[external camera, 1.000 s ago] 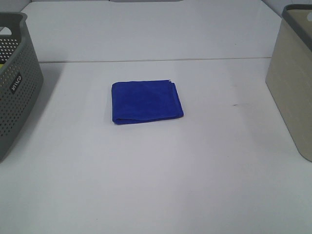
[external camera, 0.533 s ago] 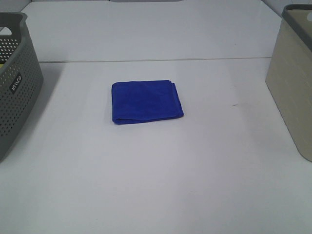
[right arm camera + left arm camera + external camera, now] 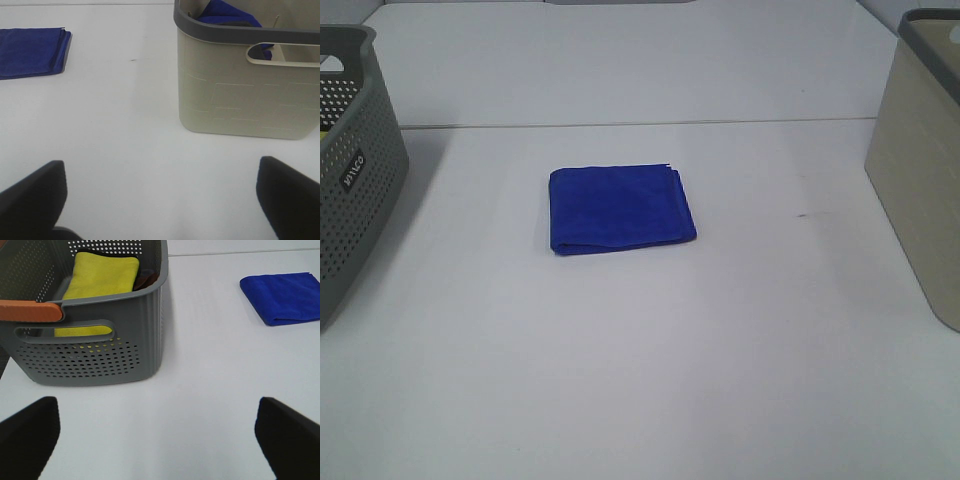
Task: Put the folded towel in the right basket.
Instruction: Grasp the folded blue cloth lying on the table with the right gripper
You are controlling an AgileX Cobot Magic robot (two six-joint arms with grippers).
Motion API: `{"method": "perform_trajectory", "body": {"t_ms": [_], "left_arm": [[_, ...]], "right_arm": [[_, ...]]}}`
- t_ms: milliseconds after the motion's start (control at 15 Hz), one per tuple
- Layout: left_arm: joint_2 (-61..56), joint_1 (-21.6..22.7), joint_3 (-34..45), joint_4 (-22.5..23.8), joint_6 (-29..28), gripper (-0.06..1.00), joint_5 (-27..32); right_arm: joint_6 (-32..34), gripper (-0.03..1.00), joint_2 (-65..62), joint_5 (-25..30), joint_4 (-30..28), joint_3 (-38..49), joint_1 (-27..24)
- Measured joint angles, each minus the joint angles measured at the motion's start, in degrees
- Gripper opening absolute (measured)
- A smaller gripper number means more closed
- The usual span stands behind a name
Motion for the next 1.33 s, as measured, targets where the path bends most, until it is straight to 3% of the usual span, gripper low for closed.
{"method": "perform_trajectory", "body": {"t_ms": [1333], "left_arm": [[0.0,0.0,0.0,0.0,0.0,0.99,0.0]], "right_arm": [[0.34,0.98,0.0,0.0,0.0,0.0,0.0]]}}
